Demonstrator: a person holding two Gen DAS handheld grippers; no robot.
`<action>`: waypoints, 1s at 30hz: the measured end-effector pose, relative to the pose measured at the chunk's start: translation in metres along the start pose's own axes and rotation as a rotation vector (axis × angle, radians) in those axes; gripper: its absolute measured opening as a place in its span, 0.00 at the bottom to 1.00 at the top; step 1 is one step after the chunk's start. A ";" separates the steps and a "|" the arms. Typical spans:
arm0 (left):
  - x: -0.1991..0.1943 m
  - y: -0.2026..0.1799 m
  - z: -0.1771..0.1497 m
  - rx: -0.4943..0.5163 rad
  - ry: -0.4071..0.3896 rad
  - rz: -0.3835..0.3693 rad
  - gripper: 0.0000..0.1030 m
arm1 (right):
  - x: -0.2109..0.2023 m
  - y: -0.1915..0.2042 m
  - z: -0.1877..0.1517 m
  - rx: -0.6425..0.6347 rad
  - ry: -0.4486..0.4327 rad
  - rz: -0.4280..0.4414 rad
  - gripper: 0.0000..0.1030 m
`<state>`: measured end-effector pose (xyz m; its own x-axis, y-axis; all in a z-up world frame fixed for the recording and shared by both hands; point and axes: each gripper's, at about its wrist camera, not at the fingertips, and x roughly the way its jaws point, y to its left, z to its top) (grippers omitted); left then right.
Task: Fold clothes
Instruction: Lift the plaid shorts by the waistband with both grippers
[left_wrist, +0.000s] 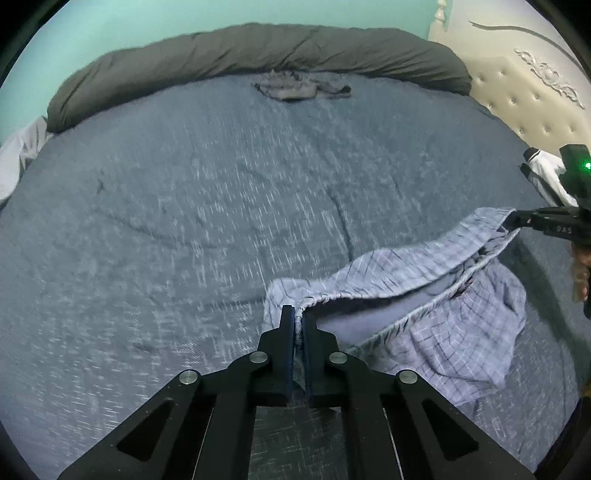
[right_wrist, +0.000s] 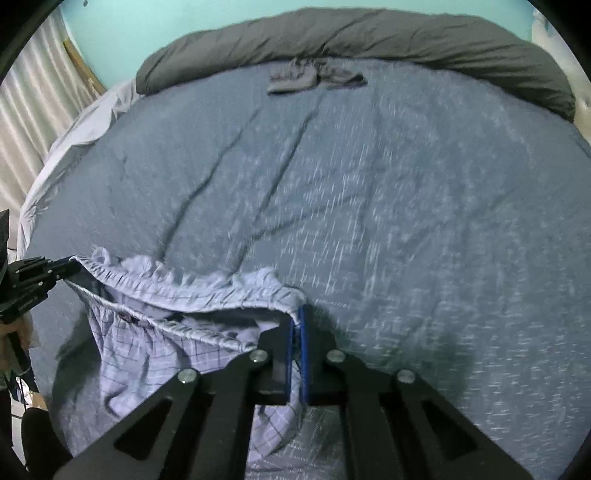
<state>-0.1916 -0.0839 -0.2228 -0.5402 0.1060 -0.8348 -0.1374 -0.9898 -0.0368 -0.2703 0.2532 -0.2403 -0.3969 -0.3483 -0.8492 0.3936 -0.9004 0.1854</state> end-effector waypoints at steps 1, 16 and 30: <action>-0.007 -0.001 0.005 0.004 -0.012 0.004 0.04 | -0.009 0.002 0.002 -0.003 -0.013 -0.001 0.03; -0.164 -0.021 0.062 0.049 -0.212 0.063 0.04 | -0.167 0.043 0.038 -0.062 -0.217 -0.001 0.03; -0.277 -0.032 0.071 0.026 -0.337 0.046 0.04 | -0.281 0.078 0.039 -0.095 -0.323 0.006 0.03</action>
<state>-0.0965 -0.0753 0.0484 -0.7897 0.0911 -0.6067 -0.1252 -0.9920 0.0140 -0.1600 0.2707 0.0324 -0.6305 -0.4319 -0.6449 0.4661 -0.8751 0.1303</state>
